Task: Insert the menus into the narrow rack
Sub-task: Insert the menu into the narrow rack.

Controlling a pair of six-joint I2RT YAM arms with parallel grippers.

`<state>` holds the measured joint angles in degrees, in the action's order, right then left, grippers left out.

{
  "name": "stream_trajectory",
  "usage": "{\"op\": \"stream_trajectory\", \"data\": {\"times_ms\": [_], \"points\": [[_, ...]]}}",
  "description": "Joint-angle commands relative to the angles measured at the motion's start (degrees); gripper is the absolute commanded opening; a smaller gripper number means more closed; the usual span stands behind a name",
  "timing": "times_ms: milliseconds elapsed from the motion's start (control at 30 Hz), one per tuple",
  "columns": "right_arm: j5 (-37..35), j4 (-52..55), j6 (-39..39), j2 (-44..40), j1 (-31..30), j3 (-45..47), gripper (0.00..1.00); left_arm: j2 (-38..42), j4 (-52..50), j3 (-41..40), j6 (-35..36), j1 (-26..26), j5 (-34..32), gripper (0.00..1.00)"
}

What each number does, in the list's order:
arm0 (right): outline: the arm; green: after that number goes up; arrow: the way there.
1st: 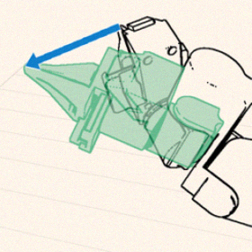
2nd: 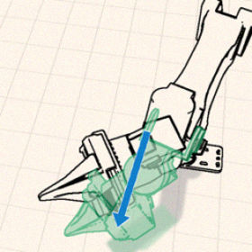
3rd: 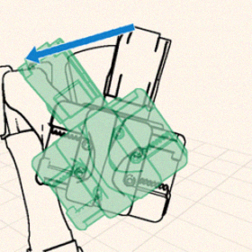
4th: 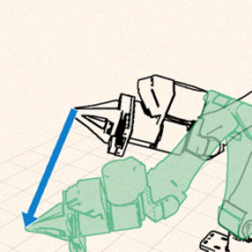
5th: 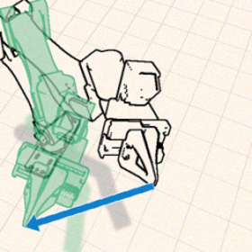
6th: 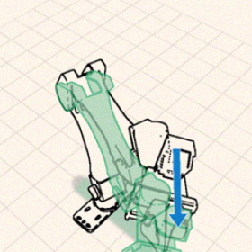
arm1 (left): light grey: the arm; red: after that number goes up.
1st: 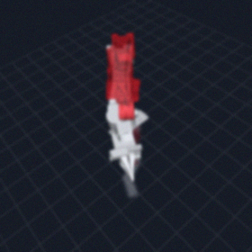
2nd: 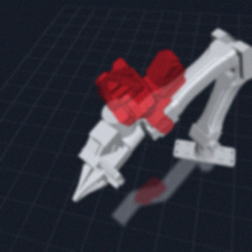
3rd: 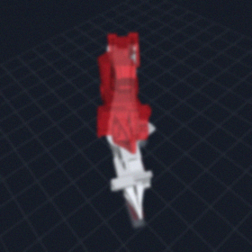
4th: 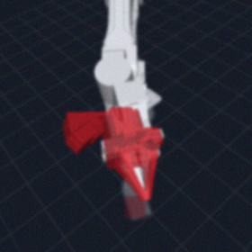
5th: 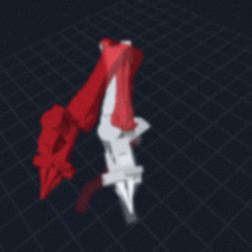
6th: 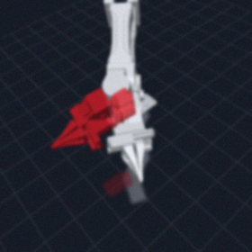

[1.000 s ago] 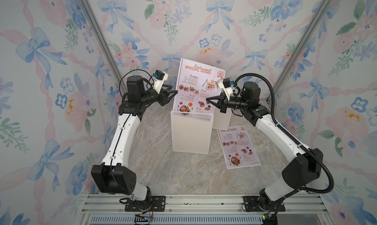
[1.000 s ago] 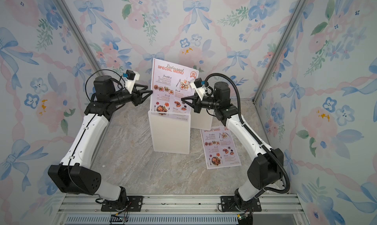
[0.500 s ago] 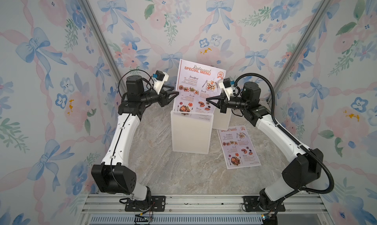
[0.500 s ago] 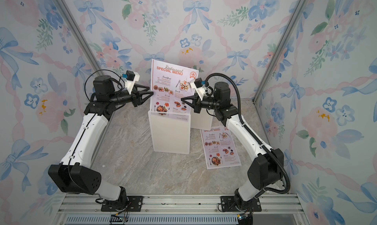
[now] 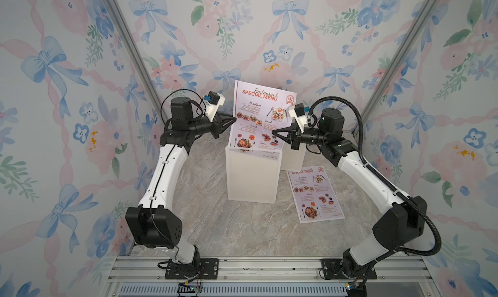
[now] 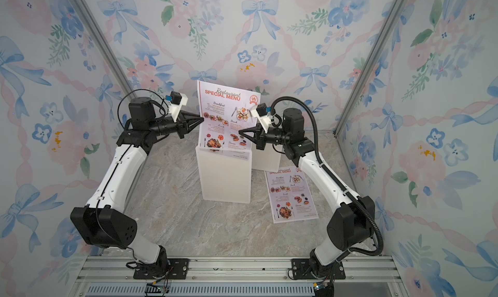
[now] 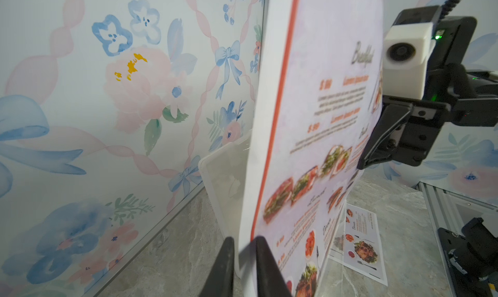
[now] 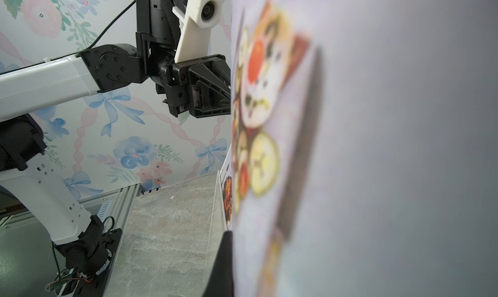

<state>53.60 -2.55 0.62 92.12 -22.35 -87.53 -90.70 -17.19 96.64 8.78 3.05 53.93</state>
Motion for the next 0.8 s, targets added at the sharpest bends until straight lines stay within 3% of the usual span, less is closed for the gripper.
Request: {"op": "stream_trajectory", "data": {"times_ms": [0, 433, 767], "points": [[0.8, 0.71, 0.0, -0.71, -0.61, -1.48, 0.06, 0.87, 0.67, 0.68, 0.49, 0.29, 1.3, 0.14], [-1.43, 1.14, -0.67, -1.48, 0.05, -1.37, 0.26, 2.26, 0.84, -0.72, 0.32, 0.05, 1.26, 0.03], [-4.25, 0.12, -0.3, -2.99, 1.25, -0.26, 0.27, 3.77, 1.02, -2.54, 0.24, -0.67, 0.57, 0.0]]}}
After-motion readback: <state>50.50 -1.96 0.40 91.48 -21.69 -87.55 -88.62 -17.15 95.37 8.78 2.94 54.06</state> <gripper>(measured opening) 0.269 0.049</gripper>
